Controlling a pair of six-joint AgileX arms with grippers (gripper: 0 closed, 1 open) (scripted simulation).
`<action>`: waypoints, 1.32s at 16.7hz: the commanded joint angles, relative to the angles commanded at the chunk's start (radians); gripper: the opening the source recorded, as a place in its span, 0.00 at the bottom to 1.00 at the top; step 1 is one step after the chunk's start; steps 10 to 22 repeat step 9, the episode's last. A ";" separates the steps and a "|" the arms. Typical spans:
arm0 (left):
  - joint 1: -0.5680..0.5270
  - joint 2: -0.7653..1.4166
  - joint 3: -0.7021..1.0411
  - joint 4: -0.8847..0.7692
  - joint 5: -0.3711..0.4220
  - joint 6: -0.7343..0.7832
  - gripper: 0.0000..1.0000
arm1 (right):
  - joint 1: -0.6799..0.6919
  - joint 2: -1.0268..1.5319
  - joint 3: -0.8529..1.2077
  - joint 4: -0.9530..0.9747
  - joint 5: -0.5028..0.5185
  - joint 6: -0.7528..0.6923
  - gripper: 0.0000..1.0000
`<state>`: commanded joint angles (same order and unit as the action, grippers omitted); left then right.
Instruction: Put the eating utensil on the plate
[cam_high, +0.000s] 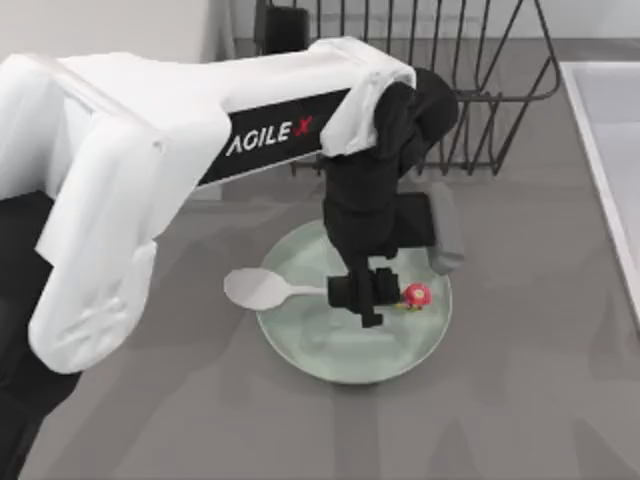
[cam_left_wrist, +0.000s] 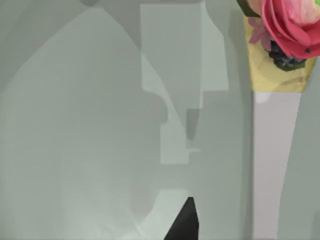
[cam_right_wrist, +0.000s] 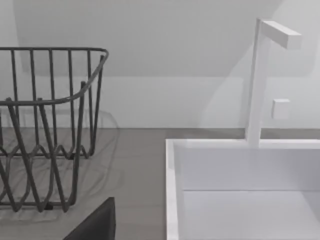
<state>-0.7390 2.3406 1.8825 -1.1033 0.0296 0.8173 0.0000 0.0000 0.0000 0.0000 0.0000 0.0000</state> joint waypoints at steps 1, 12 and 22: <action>0.000 0.000 0.000 0.000 0.000 0.000 0.83 | 0.000 0.000 0.000 0.000 0.000 0.000 1.00; 0.000 0.000 0.000 0.000 0.000 0.000 1.00 | 0.000 0.000 0.000 0.000 0.000 0.000 1.00; 0.000 0.000 0.000 0.000 0.000 0.000 1.00 | 0.000 0.000 0.000 0.000 0.000 0.000 1.00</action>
